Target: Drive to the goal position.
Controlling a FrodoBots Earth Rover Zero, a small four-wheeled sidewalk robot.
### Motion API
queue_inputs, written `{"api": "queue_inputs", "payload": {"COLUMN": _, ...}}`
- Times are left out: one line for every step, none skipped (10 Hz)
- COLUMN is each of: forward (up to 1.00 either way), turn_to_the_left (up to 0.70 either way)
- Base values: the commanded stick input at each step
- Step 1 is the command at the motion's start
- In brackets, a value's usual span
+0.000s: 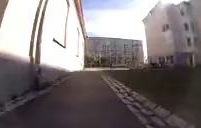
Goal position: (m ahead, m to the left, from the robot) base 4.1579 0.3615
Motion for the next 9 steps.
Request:
{"api": "queue_inputs", "payload": {"forward": 0.7, "turn_to_the_left": 0.16}}
{"api": "queue_inputs", "payload": {"forward": 0.7, "turn_to_the_left": 0.14}}
{"api": "queue_inputs", "payload": {"forward": 0.7, "turn_to_the_left": 0.11}}
{"api": "queue_inputs", "payload": {"forward": 0.7, "turn_to_the_left": 0.09}}
{"api": "queue_inputs", "payload": {"forward": 0.7, "turn_to_the_left": 0.07}}
{"api": "queue_inputs", "payload": {"forward": 0.7, "turn_to_the_left": 0.04}}
{"api": "queue_inputs", "payload": {"forward": 0.7, "turn_to_the_left": 0.02}}
{"api": "queue_inputs", "payload": {"forward": 0.7, "turn_to_the_left": 0.0}}
{"api": "queue_inputs", "payload": {"forward": 0.7, "turn_to_the_left": 0.02}}
